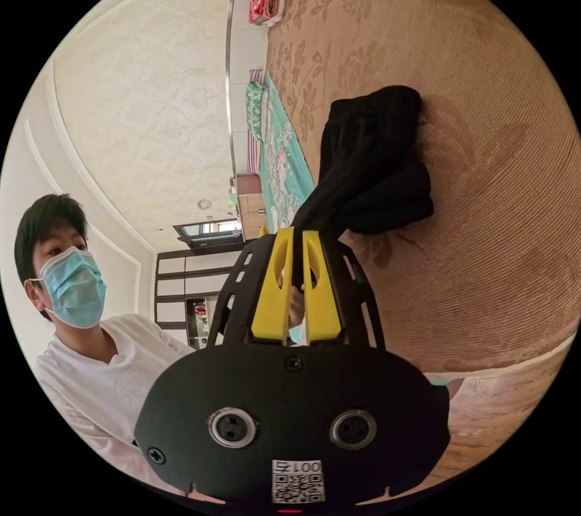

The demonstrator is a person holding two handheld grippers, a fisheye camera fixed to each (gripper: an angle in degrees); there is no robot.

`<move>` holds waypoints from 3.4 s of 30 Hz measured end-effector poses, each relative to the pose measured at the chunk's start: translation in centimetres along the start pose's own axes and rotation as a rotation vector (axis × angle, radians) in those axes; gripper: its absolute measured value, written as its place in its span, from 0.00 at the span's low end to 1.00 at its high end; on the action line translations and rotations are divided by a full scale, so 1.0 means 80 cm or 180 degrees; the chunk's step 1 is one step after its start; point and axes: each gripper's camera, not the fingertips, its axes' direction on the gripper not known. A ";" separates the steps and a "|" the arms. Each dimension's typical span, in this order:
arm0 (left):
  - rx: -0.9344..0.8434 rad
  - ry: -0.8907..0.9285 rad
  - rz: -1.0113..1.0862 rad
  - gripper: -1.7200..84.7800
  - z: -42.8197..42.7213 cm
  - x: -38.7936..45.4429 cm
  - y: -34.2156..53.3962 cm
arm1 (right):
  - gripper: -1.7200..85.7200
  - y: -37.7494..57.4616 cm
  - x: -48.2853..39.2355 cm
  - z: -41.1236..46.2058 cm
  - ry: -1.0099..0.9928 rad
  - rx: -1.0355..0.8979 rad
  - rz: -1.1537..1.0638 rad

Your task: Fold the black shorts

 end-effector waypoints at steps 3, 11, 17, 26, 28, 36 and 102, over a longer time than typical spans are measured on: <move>0.0051 -0.0123 0.0009 0.27 -0.015 -0.003 -0.015 | 0.04 0.014 0.017 -0.004 0.0037 -0.0018 0.0057; -0.0049 -0.0205 0.0035 0.03 0.012 0.032 -0.078 | 0.06 0.050 0.065 -0.051 0.0093 0.0480 0.0175; -0.0270 -0.0167 0.0018 0.01 0.068 0.084 -0.078 | 0.16 0.149 0.055 -0.029 0.0401 0.0707 0.0022; -0.0963 -0.0019 0.0067 0.01 0.158 0.166 -0.056 | 0.17 0.147 0.159 0.028 -0.2005 0.2078 0.0494; -0.1184 -0.0135 0.0238 0.01 0.174 0.196 -0.051 | 0.16 0.137 0.159 0.009 -0.2229 0.2401 0.0411; -0.1516 -0.0149 0.0552 0.01 0.219 0.334 -0.010 | 0.17 0.170 0.048 -0.127 -0.2146 0.2378 -0.0121; -0.1139 -0.1263 0.1552 0.01 0.722 0.593 0.372 | 0.02 -0.111 -0.334 -0.598 0.3502 -0.0110 -0.2550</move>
